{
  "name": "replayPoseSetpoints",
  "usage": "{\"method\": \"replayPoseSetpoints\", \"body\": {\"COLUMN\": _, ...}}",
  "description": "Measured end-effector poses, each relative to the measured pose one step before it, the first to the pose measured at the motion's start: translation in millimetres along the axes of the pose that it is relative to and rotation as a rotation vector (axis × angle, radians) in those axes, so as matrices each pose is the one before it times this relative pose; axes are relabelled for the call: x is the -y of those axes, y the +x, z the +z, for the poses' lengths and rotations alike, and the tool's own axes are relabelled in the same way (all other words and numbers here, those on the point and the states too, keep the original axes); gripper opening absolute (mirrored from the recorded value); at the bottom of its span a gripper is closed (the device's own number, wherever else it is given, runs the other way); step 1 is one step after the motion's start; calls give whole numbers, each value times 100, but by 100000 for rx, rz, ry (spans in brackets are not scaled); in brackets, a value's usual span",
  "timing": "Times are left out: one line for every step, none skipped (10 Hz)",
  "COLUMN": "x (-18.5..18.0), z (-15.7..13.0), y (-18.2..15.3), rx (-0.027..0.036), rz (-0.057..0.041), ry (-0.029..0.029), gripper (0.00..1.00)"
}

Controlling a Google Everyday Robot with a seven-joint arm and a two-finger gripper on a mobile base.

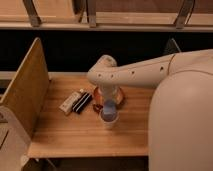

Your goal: Place the white sponge in the ceramic cup

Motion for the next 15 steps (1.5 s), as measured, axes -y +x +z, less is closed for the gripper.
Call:
{"method": "replayPoseSetpoints", "body": {"x": -143, "z": 110, "y": 211, "rx": 903, "rz": -523, "ry": -1922, "gripper": 0}}
{"method": "replayPoseSetpoints", "body": {"x": -78, "z": 67, "y": 219, "rx": 794, "rz": -368, "ry": -1742, "gripper": 0}}
{"method": "replayPoseSetpoints", "body": {"x": -8, "z": 13, "y": 131, "rx": 786, "rz": -186, "ry": -1458, "gripper": 0}}
{"method": "replayPoseSetpoints", "body": {"x": 16, "z": -73, "y": 54, "rx": 1050, "rz": 164, "ry": -1450, "gripper": 0}}
{"method": "replayPoseSetpoints", "body": {"x": -63, "z": -110, "y": 53, "rx": 1334, "rz": 308, "ry": -1837, "gripper": 0}}
{"method": "replayPoseSetpoints", "body": {"x": -45, "z": -17, "y": 146, "rx": 739, "rz": 78, "ry": -1275, "gripper": 1}}
{"method": "replayPoseSetpoints", "body": {"x": 22, "z": 4, "y": 196, "rx": 293, "rz": 117, "ry": -861, "gripper": 5}}
{"method": "replayPoseSetpoints", "body": {"x": 55, "z": 83, "y": 426, "rx": 8, "rz": 373, "ry": -1227, "gripper": 17}}
{"method": "replayPoseSetpoints", "body": {"x": 52, "z": 129, "y": 332, "rx": -178, "rz": 331, "ry": -724, "gripper": 25}}
{"method": "replayPoseSetpoints", "body": {"x": 6, "z": 156, "y": 447, "rx": -349, "rz": 285, "ry": -758, "gripper": 35}}
{"method": "replayPoseSetpoints", "body": {"x": 26, "z": 152, "y": 445, "rx": -341, "rz": 253, "ry": -627, "gripper": 45}}
{"method": "replayPoseSetpoints", "body": {"x": 135, "z": 51, "y": 272, "rx": -101, "rz": 334, "ry": -332, "gripper": 56}}
{"method": "replayPoseSetpoints", "body": {"x": 105, "z": -43, "y": 31, "rx": 253, "rz": 301, "ry": -345, "gripper": 64}}
{"method": "replayPoseSetpoints", "body": {"x": 204, "z": -59, "y": 53, "rx": 97, "rz": 101, "ry": 295, "gripper": 69}}
{"method": "replayPoseSetpoints", "body": {"x": 71, "z": -81, "y": -44, "rx": 278, "rz": 31, "ry": 41, "gripper": 70}}
